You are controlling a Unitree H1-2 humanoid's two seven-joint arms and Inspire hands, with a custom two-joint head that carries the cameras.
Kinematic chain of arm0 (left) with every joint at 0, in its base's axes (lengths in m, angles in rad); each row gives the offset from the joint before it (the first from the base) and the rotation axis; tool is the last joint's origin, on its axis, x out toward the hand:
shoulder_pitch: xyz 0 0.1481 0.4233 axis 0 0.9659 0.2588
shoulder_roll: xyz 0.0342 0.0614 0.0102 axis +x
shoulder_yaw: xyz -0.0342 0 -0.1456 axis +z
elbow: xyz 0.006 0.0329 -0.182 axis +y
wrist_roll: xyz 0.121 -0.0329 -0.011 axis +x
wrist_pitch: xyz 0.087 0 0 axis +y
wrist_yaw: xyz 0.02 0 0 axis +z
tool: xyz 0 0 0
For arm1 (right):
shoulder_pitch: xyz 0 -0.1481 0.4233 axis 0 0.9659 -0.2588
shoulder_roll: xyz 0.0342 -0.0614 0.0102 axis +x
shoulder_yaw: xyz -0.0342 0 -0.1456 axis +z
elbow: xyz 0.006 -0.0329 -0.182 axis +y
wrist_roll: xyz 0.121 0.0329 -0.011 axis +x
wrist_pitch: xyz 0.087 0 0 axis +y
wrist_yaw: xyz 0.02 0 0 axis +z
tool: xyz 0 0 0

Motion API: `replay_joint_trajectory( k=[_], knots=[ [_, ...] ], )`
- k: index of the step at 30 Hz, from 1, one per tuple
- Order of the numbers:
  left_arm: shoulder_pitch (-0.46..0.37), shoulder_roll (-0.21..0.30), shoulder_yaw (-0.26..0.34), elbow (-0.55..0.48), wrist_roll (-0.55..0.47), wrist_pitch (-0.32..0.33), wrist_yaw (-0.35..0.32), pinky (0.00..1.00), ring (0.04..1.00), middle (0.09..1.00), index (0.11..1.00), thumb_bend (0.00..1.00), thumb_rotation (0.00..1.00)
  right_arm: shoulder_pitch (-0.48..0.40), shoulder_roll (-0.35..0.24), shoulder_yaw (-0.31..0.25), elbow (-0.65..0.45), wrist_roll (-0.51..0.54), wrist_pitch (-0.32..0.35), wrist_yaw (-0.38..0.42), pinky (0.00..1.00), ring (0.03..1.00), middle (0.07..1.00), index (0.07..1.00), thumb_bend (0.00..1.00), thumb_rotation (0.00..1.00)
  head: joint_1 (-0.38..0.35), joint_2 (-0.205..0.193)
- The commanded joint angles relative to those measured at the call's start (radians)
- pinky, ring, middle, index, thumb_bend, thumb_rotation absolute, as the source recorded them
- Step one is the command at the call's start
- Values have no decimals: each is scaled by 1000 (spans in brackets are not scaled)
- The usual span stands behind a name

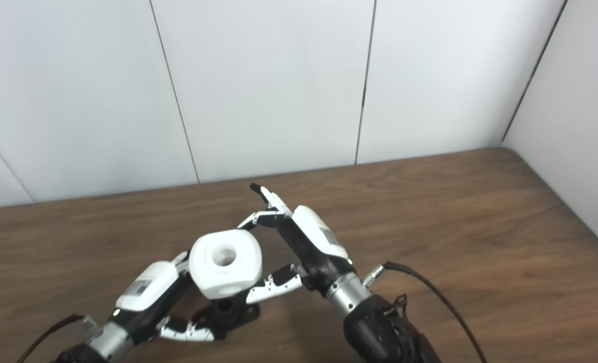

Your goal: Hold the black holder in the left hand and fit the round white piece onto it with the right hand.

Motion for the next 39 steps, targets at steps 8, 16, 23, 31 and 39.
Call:
replay_joint_trajectory(
  k=[8, 16, 23, 31, 39],
  knots=[
    [-13, -8, -6, -73, 18, 28, -16, 1000, 897, 824, 481, 516, 49, 32, 22, 6, -15, 37, -38, 2, 915, 1000, 1000, 481, 502, 137, 18, 12],
    [-9, -14, -5, -87, 20, 43, -28, 1000, 897, 824, 480, 516, 48, 68, 22, 18, 12, 38, -58, -12, 871, 1000, 1000, 482, 502, 138, 32, 18],
    [-4, -22, -6, -96, 34, 51, -34, 1000, 904, 833, 480, 517, 50, 117, 17, 28, 68, 17, -123, -46, 850, 1000, 1000, 481, 502, 135, 36, 19],
    [2, -26, -3, -101, 35, 52, -34, 1000, 903, 831, 480, 517, 50, 124, 27, 20, 76, -12, -144, -73, 859, 1000, 1000, 481, 503, 135, 33, 18],
    [10, -32, -9, -107, 42, 61, -33, 1000, 901, 830, 480, 517, 50, 134, 38, 2, 67, -54, -139, -101, 860, 1000, 1000, 481, 503, 133, 29, 12]
  ],
)
